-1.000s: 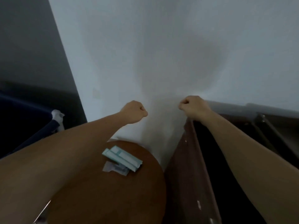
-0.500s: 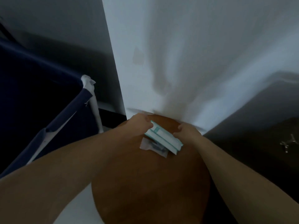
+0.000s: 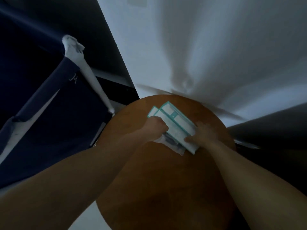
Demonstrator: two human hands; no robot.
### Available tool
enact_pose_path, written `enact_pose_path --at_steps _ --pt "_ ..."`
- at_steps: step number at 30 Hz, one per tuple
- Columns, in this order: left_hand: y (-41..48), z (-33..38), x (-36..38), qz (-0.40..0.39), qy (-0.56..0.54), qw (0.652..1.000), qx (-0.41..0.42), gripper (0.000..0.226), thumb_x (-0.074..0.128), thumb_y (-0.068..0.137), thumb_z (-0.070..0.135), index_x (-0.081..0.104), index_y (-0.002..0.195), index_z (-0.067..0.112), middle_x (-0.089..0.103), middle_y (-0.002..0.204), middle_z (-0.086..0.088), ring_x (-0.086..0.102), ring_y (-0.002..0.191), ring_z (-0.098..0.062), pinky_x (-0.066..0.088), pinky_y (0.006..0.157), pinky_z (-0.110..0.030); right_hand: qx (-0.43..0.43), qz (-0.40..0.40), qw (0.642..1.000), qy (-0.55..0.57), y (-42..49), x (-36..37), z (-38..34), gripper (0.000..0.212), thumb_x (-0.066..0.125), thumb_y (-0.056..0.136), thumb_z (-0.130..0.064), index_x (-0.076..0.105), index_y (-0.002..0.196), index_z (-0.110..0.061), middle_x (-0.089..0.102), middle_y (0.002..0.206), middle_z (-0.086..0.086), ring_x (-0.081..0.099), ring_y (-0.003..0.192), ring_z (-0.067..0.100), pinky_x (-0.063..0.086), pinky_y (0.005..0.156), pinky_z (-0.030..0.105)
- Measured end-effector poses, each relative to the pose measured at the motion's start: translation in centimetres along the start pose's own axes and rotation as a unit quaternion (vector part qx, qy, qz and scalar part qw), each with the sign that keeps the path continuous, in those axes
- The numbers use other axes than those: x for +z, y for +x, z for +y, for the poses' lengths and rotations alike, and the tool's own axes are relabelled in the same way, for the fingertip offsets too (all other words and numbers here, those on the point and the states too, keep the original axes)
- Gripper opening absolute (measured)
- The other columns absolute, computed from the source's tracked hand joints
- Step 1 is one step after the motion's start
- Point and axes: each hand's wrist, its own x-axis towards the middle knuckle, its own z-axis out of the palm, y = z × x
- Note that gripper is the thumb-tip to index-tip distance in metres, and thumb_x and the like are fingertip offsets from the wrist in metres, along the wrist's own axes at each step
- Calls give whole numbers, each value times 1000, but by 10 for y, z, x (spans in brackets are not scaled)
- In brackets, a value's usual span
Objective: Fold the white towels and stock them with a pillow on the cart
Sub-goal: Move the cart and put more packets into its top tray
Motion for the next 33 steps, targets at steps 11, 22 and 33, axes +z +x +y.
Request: enact_pose_path --at_steps 11,22,33 --pt "5 13 20 -21 -207 978 -32 35 59 95 35 65 102 1 66 94 -9 62 81 -22 51 65 -32 -87 74 977 181 -7 -7 0 57 83 74 -28 58 121 -9 59 110 -2 57 93 16 45 66 26" --pt "15 -2 23 1 -470 879 -81 15 51 100 9 58 114 9 68 101 -7 66 82 -19 57 60 -29 -62 130 984 102 5 8 14 51 58 94 -44 56 131 -9 53 127 19 47 120 36 37 99 39" --pt "-9 -12 21 13 -429 899 -90 22 52 101 15 58 121 7 67 111 -12 65 99 -31 50 96 -54 -13 73 989 131 7 19 18 36 73 88 -27 63 113 -2 68 111 20 64 98 35 41 71 31"
